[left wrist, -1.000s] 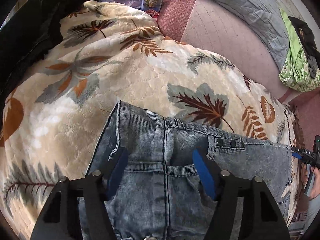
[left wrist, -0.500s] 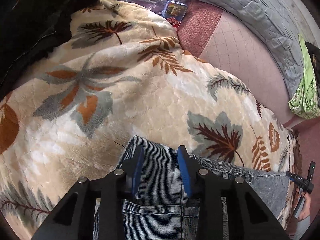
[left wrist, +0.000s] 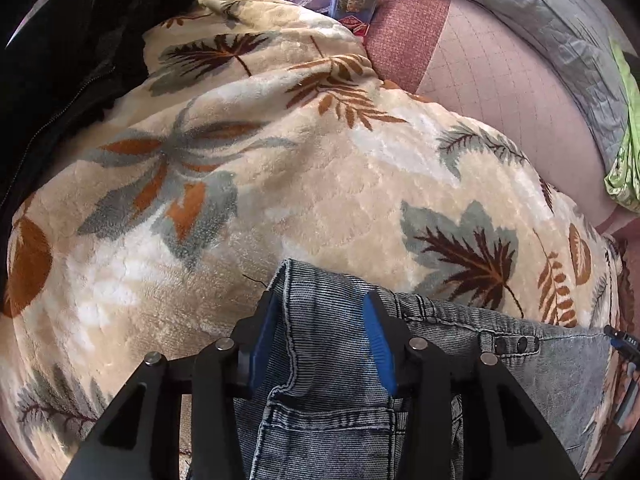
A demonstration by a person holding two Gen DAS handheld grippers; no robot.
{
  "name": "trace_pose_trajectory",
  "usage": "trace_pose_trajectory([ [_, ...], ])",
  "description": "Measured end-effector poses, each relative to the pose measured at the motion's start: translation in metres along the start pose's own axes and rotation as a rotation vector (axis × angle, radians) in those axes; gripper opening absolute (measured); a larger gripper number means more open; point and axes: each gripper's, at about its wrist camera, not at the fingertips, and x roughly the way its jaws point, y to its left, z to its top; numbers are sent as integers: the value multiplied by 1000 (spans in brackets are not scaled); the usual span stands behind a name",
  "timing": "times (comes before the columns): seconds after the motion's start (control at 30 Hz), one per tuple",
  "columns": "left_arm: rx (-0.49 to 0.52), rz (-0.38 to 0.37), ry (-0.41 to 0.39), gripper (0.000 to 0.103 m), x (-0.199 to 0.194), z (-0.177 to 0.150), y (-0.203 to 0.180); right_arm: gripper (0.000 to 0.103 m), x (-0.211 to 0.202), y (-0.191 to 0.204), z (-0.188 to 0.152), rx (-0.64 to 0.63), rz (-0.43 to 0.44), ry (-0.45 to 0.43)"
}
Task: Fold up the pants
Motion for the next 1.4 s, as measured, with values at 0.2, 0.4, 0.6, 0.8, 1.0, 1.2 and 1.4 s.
trace_pose_trajectory([
  [0.2, 48, 86, -6, 4, 6, 6, -10, 19, -6, 11, 2, -48, -31, -5],
  [0.4, 133, 167, -85, 5, -10, 25, -21, 18, -54, 29, -3, -116, -88, -121],
  [0.6, 173, 253, -38, 9, 14, 18, -30, 54, -14, 11, -13, -93, -138, 5],
  [0.8, 117, 124, -152, 53, -50, -7, -12, 63, -64, -37, -55, 85, 20, -58],
  [1.0, 139, 69, -118, 71, -63, -58, -8, 57, -48, -47, -101, 102, 61, 56],
  [1.2, 123, 114, -20, 71, -30, -75, -6, 18, -74, -18, -107, -15, -34, 41],
  [1.4, 172, 148, -30, 71, -39, -72, -11, 21, -49, -29, -125, -86, -110, 185],
])
